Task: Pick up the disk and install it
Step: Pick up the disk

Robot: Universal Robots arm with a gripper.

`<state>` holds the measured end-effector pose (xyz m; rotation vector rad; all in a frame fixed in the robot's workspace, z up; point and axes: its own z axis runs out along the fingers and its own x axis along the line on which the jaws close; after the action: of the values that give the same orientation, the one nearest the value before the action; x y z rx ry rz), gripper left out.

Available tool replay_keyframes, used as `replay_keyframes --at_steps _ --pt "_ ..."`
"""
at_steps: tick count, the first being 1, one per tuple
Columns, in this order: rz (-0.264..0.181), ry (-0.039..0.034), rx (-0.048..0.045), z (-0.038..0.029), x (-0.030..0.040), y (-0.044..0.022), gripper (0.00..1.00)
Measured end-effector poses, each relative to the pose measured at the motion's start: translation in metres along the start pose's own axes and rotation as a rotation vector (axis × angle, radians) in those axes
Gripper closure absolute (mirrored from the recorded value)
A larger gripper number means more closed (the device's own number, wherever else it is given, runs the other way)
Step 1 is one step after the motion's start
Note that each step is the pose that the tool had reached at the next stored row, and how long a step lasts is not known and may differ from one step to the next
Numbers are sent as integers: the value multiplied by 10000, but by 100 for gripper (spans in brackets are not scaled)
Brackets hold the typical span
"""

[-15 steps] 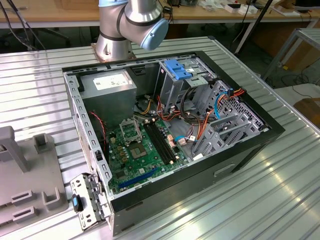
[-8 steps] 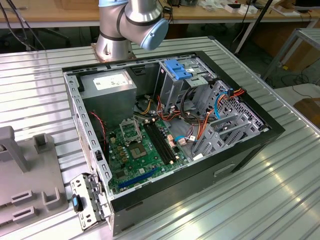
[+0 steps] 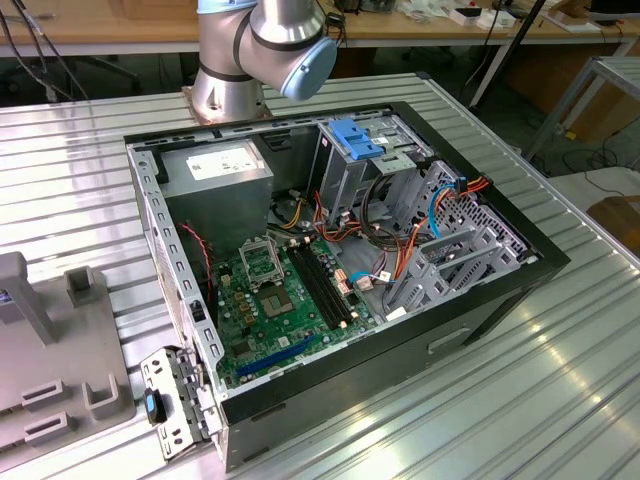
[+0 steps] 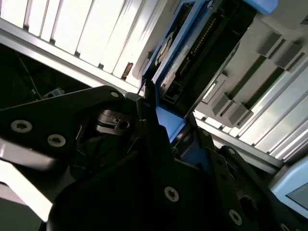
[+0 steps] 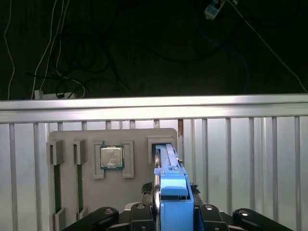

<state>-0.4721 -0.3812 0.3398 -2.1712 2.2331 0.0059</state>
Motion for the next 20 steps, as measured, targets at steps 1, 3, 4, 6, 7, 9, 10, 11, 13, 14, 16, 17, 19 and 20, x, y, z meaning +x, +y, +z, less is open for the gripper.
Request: replay_keyframes --at_steps 1,3,4,6,7,9,10,11,13,14,16,17,19,20 --pt "0 0 2 -32 -1 0 63" --pt "0 -1 2 -67 -1 -1 63" --pt "0 -1 1 -97 -2 -1 63" --pt "1 0 1 -116 -3 -2 63" --pt "0 0 0 -142 -3 -2 63" --pt "0 -1 1 -183 -4 -3 63" --pt "0 -1 1 -194 -4 -3 63" --pt "0 -1 1 -213 -5 -3 63" --pt "0 0 0 -249 -5 -4 63" --pt "0 0 1 -260 -6 -4 63" --pt "0 0 2 -284 -6 -4 63" --pt "0 -1 1 -292 -6 -5 63" --pt "0 -1 1 -310 -7 -5 63" --pt "0 0 0 -331 -7 -5 63"
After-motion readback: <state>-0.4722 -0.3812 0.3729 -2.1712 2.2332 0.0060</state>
